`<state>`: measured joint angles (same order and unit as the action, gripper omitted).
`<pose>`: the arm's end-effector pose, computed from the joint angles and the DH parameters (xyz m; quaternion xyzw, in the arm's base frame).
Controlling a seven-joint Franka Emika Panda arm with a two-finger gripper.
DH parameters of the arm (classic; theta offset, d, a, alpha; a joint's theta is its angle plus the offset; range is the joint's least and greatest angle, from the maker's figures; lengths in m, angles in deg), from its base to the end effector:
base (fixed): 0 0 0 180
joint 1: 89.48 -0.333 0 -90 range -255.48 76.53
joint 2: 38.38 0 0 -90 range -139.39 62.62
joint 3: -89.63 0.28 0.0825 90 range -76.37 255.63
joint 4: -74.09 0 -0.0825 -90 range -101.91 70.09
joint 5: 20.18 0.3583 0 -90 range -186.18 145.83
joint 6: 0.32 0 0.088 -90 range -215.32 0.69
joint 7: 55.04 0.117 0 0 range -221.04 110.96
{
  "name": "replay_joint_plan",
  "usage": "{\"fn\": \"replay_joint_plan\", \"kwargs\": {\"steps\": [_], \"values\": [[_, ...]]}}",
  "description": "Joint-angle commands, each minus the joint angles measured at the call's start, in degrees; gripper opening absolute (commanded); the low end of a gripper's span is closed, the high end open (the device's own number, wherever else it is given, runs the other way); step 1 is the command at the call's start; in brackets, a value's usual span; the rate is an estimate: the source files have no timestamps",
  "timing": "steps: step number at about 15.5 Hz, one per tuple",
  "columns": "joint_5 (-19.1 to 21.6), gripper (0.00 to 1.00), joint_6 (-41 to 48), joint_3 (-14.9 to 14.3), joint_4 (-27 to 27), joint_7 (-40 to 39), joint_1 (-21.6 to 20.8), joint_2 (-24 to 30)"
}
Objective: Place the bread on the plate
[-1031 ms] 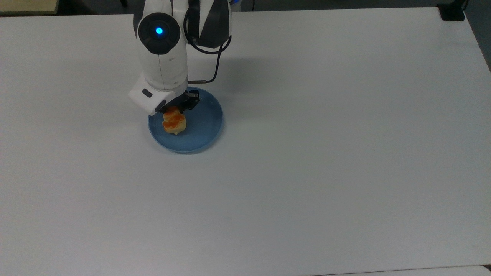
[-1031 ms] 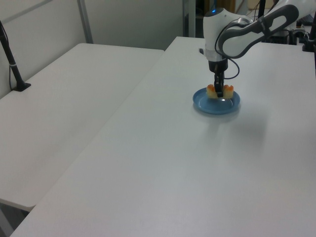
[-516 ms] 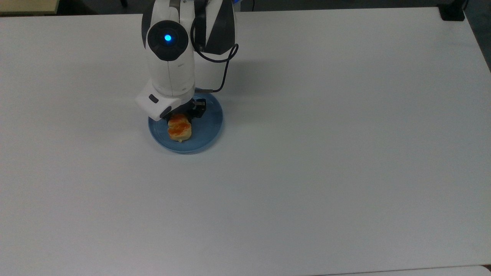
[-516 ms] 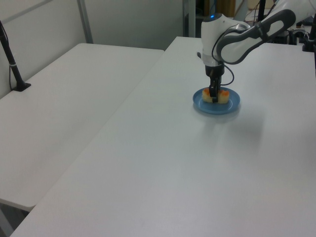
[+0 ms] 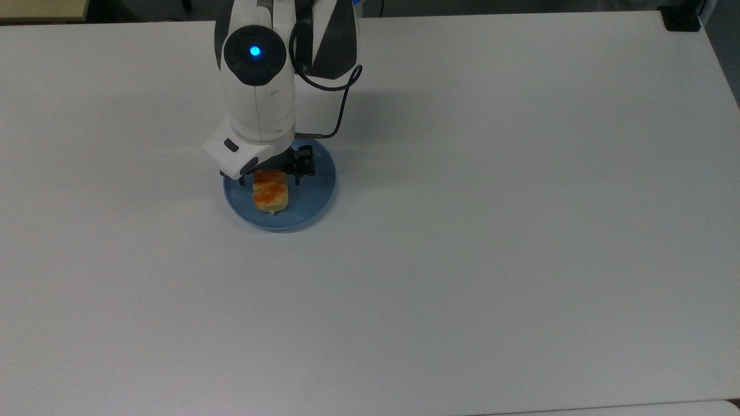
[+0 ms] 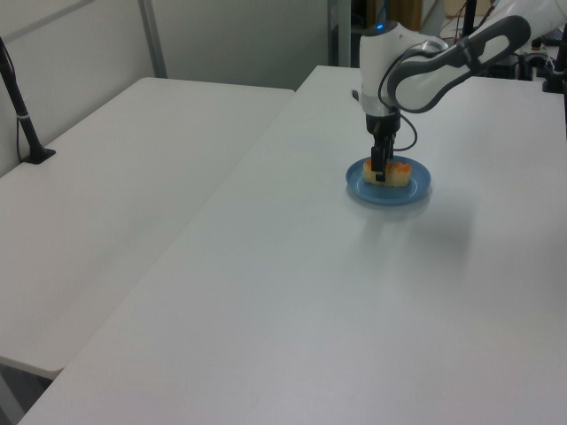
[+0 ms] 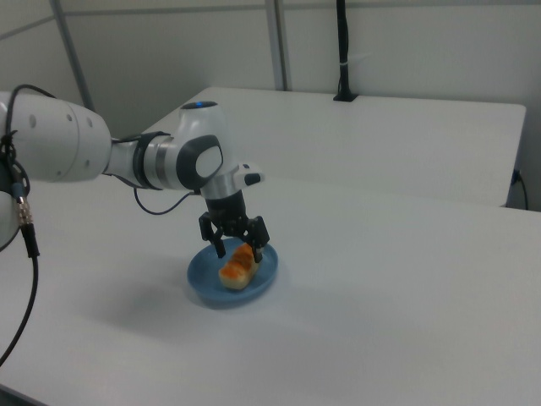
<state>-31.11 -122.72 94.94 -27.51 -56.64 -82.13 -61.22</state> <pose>0.6103 -0.0350 0.3057 0.9969 0.0453 -0.0182 0.0610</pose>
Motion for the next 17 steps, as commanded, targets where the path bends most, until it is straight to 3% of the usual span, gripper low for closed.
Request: {"fn": "replay_joint_plan", "kwargs": {"steps": [1,3,5,10,17], "values": [[0.21,1.0,10.49,-0.39,1.92,5.53,-0.58,7.71],[0.56,1.0,16.38,-0.48,4.47,9.32,-0.32,11.75],[3.35,1.0,21.83,-1.27,6.14,9.68,-0.32,16.58],[14.43,1.0,28.79,-8.91,7.38,9.25,-0.94,26.17],[14.54,1.0,23.1,-9.62,7.38,2.57,-0.85,26.45]]}}
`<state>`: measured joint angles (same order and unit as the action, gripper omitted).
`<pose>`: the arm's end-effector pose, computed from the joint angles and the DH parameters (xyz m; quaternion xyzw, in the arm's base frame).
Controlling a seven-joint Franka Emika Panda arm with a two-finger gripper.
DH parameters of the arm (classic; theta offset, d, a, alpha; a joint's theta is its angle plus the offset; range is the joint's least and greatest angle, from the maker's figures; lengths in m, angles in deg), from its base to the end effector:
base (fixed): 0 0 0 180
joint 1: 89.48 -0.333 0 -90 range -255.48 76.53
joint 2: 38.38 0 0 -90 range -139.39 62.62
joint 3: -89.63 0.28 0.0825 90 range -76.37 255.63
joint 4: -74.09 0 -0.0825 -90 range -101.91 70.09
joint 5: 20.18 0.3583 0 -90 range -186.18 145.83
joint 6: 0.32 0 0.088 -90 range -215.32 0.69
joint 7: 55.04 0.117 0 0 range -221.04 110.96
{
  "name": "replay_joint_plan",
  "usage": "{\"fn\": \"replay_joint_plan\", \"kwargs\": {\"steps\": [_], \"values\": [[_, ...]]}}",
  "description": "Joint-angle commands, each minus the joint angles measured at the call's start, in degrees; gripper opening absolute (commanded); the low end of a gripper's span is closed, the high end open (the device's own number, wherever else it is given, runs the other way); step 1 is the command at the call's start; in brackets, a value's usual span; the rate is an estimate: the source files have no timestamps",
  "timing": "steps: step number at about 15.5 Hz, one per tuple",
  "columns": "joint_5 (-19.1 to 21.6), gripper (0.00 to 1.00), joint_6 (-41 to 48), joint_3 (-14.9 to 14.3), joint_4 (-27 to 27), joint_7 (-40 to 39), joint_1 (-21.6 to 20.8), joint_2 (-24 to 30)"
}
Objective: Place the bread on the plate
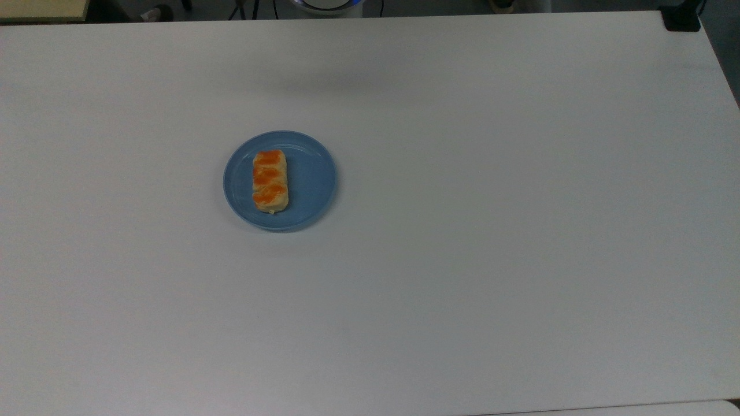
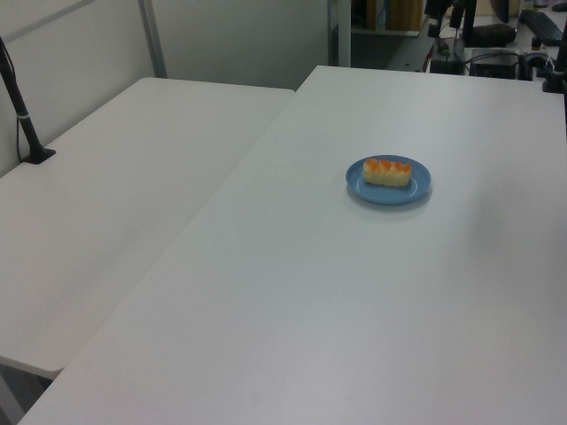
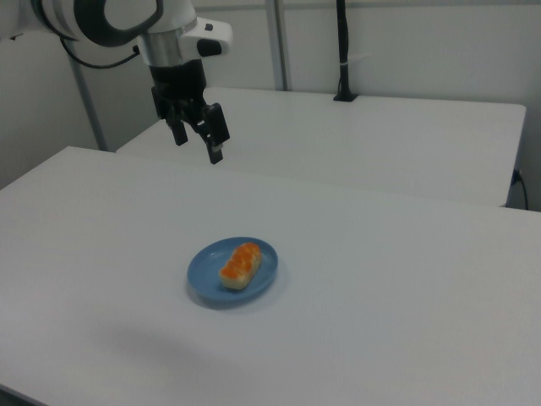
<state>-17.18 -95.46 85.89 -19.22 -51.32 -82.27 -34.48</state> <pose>0.5114 -0.0943 0.5966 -0.9900 0.1285 -0.0516 0.0252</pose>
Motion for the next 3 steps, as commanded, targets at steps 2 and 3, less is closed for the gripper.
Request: {"fn": "replay_joint_plan", "kwargs": {"steps": [2,3], "values": [[0.61,1.0,-4.52,-0.48,-0.91,-4.68,-0.71,-0.65],[0.61,1.0,-4.43,-0.31,-0.91,-5.47,-0.71,-0.65]]}}
